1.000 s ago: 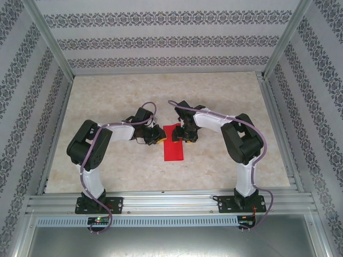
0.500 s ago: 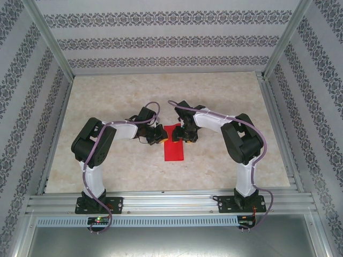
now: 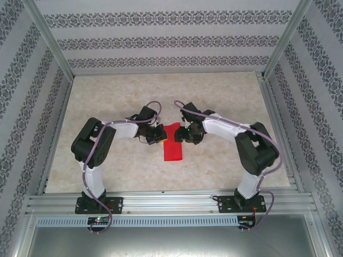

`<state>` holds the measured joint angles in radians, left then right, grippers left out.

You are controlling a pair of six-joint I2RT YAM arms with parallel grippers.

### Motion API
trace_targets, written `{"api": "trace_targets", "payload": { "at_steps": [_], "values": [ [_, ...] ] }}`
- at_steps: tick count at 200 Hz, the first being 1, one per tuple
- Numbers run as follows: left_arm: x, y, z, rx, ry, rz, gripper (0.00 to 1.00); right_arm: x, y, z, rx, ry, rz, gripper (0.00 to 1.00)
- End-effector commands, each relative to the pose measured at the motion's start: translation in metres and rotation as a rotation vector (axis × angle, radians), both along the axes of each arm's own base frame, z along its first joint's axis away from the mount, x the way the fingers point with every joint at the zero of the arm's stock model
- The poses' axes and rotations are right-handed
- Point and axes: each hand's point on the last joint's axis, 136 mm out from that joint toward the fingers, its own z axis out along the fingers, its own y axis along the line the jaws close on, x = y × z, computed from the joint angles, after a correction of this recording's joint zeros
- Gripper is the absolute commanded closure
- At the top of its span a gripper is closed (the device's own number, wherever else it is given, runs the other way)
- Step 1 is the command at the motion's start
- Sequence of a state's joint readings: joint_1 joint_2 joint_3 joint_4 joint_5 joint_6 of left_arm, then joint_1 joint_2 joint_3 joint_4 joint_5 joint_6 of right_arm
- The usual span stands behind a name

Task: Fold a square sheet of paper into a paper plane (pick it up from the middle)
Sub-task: Hold the square sheet of paper at the center of the table, then fold the square sheet of paper in half at the center of the table.

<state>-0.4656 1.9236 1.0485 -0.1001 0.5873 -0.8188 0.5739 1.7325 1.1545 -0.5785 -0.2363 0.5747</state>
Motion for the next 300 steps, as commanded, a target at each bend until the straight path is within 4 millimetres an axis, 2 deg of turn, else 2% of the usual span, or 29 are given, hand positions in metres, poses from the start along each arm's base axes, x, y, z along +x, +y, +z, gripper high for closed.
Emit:
{"api": "trace_targets", "payload": {
  "at_steps": [1, 15, 50, 71, 85, 118, 148, 190, 218, 257, 300],
  "values": [
    [-0.052, 0.046, -0.070, 0.263, 0.197, 0.004, 1.00, 0.007, 0.006, 0.036, 0.051, -0.110, 0.000, 0.43],
    [-0.053, 0.047, -0.072, 0.272, 0.198, 0.001, 1.00, 0.008, 0.016, 0.040, 0.087, -0.128, 0.014, 0.51],
    [-0.055, 0.049, -0.076, 0.294, 0.202, 0.000, 1.00, 0.018, 0.042, 0.027, 0.146, -0.097, 0.020, 0.85],
    [-0.056, 0.051, -0.078, 0.302, 0.206, 0.000, 1.00, 0.024, 0.051, 0.014, 0.150, -0.071, 0.023, 0.96],
    [-0.058, 0.052, -0.080, 0.309, 0.212, 0.001, 1.00, 0.026, 0.053, 0.002, 0.138, -0.044, 0.021, 1.00],
    [-0.061, 0.054, -0.082, 0.322, 0.222, 0.005, 1.00, 0.025, 0.056, -0.022, 0.125, 0.005, 0.025, 1.00],
    [-0.063, 0.057, -0.084, 0.343, 0.233, 0.006, 1.00, 0.022, 0.048, -0.036, 0.107, 0.033, 0.022, 1.00],
    [-0.071, 0.067, -0.092, 0.387, 0.264, 0.015, 1.00, 0.015, 0.019, -0.054, 0.099, 0.064, 0.002, 1.00],
    [-0.077, 0.072, -0.097, 0.411, 0.285, 0.022, 1.00, 0.011, -0.005, -0.060, 0.087, 0.069, -0.023, 1.00],
    [-0.080, 0.076, -0.101, 0.425, 0.295, 0.026, 1.00, 0.013, -0.035, -0.051, 0.053, 0.035, -0.065, 1.00],
    [-0.078, 0.075, -0.100, 0.421, 0.284, 0.023, 1.00, 0.022, -0.037, -0.002, 0.062, -0.103, -0.053, 1.00]
  ]
}}
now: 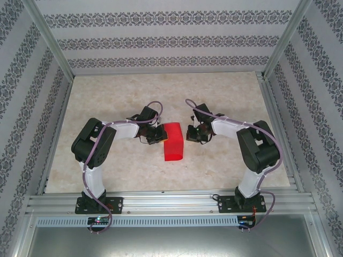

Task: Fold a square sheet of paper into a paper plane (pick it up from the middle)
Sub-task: Fold the square sheet of paper in half at the center of the table.

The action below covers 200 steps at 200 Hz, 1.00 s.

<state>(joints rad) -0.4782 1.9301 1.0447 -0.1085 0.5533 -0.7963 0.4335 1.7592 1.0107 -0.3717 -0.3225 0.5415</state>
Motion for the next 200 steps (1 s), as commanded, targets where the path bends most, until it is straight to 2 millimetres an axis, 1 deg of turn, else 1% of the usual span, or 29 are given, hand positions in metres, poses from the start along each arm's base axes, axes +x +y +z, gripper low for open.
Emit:
{"api": "trace_targets", "payload": {
  "at_steps": [1, 22, 42, 54, 64, 77, 90, 102, 112, 128, 160, 174, 200],
  "values": [
    [-0.075, 0.073, -0.092, 0.385, 0.290, 0.044, 1.00, 0.001, -0.005, 0.033, -0.025, -0.101, 0.025, 1.00],
    [-0.074, 0.072, -0.092, 0.379, 0.286, 0.041, 1.00, 0.002, -0.001, 0.063, 0.002, -0.177, 0.045, 1.00],
    [-0.073, 0.070, -0.091, 0.376, 0.281, 0.039, 1.00, 0.000, 0.006, 0.086, 0.046, -0.233, 0.079, 1.00],
    [-0.073, 0.070, -0.092, 0.375, 0.279, 0.037, 1.00, -0.001, 0.015, 0.093, 0.081, -0.239, 0.104, 1.00],
    [-0.073, 0.069, -0.092, 0.373, 0.280, 0.037, 1.00, -0.002, 0.027, 0.093, 0.108, -0.231, 0.128, 1.00],
    [-0.073, 0.069, -0.093, 0.373, 0.280, 0.036, 1.00, -0.002, 0.045, 0.086, 0.123, -0.210, 0.162, 1.00],
    [-0.073, 0.069, -0.093, 0.374, 0.279, 0.036, 1.00, 0.001, 0.062, 0.073, 0.140, -0.177, 0.174, 1.00],
    [-0.073, 0.069, -0.095, 0.375, 0.283, 0.036, 1.00, 0.005, 0.072, 0.061, 0.168, -0.150, 0.157, 1.00],
    [-0.073, 0.069, -0.096, 0.374, 0.285, 0.035, 1.00, 0.010, 0.077, 0.054, 0.187, -0.142, 0.142, 1.00],
    [-0.075, 0.070, -0.096, 0.375, 0.287, 0.034, 1.00, 0.016, 0.081, 0.044, 0.199, -0.138, 0.132, 1.00],
    [-0.077, 0.071, -0.097, 0.379, 0.290, 0.028, 1.00, 0.019, 0.086, 0.018, 0.188, -0.086, 0.139, 1.00],
    [-0.078, 0.071, -0.098, 0.381, 0.296, 0.030, 1.00, 0.020, 0.083, 0.006, 0.176, -0.072, 0.130, 1.00],
    [-0.080, 0.074, -0.098, 0.393, 0.301, 0.027, 1.00, 0.023, 0.067, -0.012, 0.169, -0.052, 0.088, 1.00]
  ]
}}
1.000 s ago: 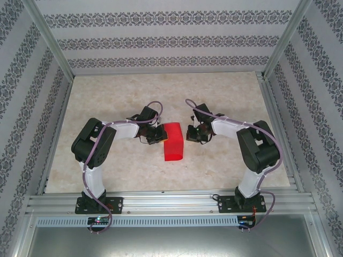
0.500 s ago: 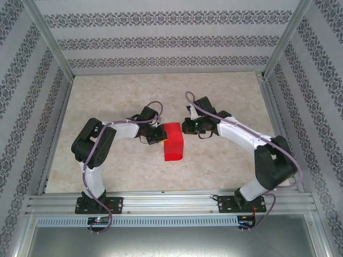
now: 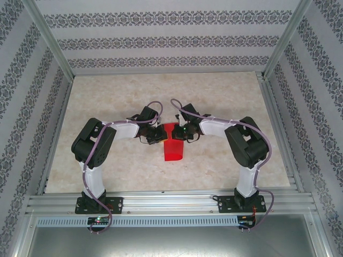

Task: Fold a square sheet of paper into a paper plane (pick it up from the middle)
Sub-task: Fold the square sheet of paper in half at the center of the table.

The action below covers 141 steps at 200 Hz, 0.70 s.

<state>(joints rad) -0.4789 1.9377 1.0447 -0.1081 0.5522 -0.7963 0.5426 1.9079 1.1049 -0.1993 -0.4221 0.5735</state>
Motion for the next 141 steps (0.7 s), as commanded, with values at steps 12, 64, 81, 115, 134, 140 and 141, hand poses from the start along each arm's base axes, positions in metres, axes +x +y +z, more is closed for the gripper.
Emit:
{"api": "trace_targets", "payload": {
  "at_steps": [12, 64, 81, 115, 134, 140, 141],
  "values": [
    [-0.081, 0.076, -0.095, 0.398, 0.298, 0.027, 1.00, 0.010, -0.017, -0.014, 0.033, 0.006, -0.051, 1.00],
    [-0.087, 0.080, -0.097, 0.410, 0.306, 0.023, 1.00, 0.007, -0.083, -0.033, 0.024, 0.025, -0.156, 1.00],
    [-0.087, 0.080, -0.097, 0.411, 0.306, 0.023, 1.00, 0.013, -0.091, -0.014, 0.041, -0.011, -0.180, 1.00],
    [-0.087, 0.080, -0.096, 0.411, 0.306, 0.023, 1.00, 0.020, -0.069, 0.032, 0.114, -0.107, -0.159, 1.00],
    [-0.086, 0.080, -0.095, 0.412, 0.304, 0.021, 1.00, 0.018, -0.036, 0.038, 0.137, -0.113, -0.090, 1.00],
    [-0.086, 0.080, -0.095, 0.414, 0.303, 0.019, 1.00, 0.017, -0.026, 0.037, 0.143, -0.110, -0.068, 1.00],
    [-0.086, 0.080, -0.095, 0.414, 0.304, 0.018, 1.00, 0.017, -0.025, 0.037, 0.144, -0.109, -0.065, 1.00]
  ]
}}
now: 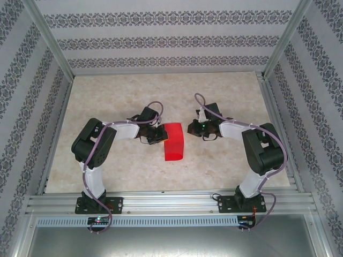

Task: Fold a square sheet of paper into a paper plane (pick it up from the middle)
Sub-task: Fold the square sheet of paper in half at the center of the table.

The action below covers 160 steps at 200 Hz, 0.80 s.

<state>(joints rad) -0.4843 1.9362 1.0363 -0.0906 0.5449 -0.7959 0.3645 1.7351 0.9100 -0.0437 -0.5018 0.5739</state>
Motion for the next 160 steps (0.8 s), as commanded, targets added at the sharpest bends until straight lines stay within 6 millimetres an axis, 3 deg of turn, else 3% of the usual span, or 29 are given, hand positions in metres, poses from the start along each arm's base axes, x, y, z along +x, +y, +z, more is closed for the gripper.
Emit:
{"api": "trace_targets", "payload": {
  "at_steps": [1, 32, 67, 93, 122, 140, 160],
  "values": [
    [-0.086, 0.081, -0.095, 0.413, 0.316, 0.022, 1.00, 0.000, 0.036, 0.009, 0.021, -0.024, 0.072, 1.00],
    [-0.086, 0.081, -0.094, 0.412, 0.312, 0.022, 1.00, 0.006, 0.063, -0.006, 0.060, 0.012, 0.095, 1.00],
    [-0.086, 0.081, -0.094, 0.413, 0.311, 0.018, 1.00, 0.011, 0.064, -0.031, 0.050, 0.056, 0.088, 1.00],
    [-0.087, 0.082, -0.094, 0.417, 0.315, 0.013, 1.00, 0.016, 0.047, -0.047, 0.034, 0.082, 0.045, 1.00],
    [-0.088, 0.084, -0.095, 0.424, 0.317, 0.012, 1.00, 0.028, 0.009, -0.056, 0.021, 0.097, -0.050, 1.00],
    [-0.088, 0.084, -0.094, 0.423, 0.317, 0.010, 1.00, 0.037, -0.014, -0.052, 0.014, 0.089, -0.106, 1.00],
    [-0.088, 0.083, -0.094, 0.422, 0.315, 0.011, 1.00, 0.041, -0.025, -0.032, 0.001, 0.045, -0.128, 1.00]
  ]
}}
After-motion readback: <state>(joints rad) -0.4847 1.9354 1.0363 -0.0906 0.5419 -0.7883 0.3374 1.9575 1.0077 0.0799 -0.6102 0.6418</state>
